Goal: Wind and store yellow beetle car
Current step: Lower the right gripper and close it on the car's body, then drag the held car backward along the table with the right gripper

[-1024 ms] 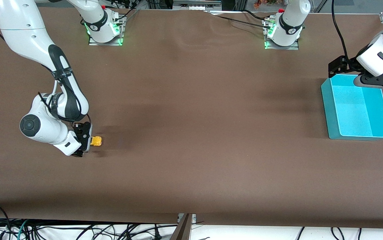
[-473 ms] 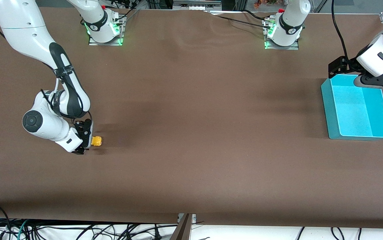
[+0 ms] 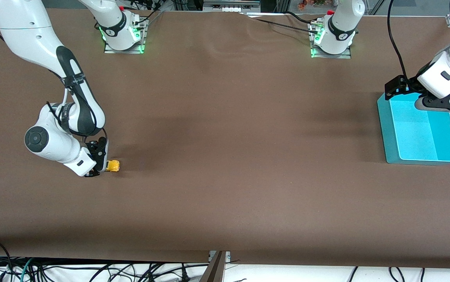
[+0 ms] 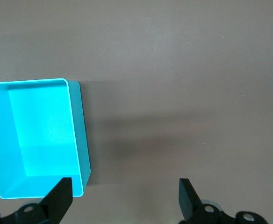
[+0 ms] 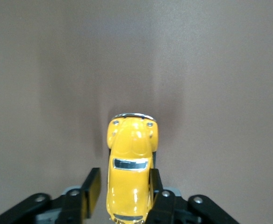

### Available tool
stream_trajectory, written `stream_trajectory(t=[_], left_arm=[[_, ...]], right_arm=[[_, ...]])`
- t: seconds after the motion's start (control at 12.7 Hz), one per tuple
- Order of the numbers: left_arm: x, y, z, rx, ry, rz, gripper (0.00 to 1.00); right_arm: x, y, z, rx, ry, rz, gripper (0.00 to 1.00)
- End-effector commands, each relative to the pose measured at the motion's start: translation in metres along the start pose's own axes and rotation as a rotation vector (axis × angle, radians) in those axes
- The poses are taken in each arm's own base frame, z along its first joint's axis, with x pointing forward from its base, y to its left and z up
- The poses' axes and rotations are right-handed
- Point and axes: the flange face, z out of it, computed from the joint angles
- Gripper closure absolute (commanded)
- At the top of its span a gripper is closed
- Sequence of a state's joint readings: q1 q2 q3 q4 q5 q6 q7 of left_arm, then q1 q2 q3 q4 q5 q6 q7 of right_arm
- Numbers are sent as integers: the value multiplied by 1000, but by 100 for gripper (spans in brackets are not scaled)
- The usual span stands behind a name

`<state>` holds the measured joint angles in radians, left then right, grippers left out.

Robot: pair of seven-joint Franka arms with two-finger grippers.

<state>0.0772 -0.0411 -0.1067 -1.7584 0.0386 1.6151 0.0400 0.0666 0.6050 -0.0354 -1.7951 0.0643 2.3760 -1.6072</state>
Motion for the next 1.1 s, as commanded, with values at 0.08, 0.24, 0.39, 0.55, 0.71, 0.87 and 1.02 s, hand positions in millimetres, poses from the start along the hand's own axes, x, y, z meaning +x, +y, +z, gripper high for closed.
stream_trajectory(t=[0.08,0.24,0.39,0.55,0.71,0.87,1.02], left_arm=[[-12,-3,-8,-11,25,16,0],[-12,-3,-9,-11,24,18,0],[-12,-2,-9,-11,24,24,0],[-12,-2,-8,-11,23,24,0],[-12,-3,-8,-9,22,24,0],[-12,-2,-8,-11,21,24,0],[-13,-3,-8,-10,16,24,0]], right_arm=[[-3,-8,-5,-9,10,-13,51],[-4,-7,-5,-17,10,-16,60],[-4,-7,-5,-19,10,-16,63],[-5,-7,-3,-15,10,-14,71],[-6,-7,-3,-14,10,-13,76],[-9,-8,0,-10,10,-8,75],[-12,-8,1,-10,10,-19,75]])
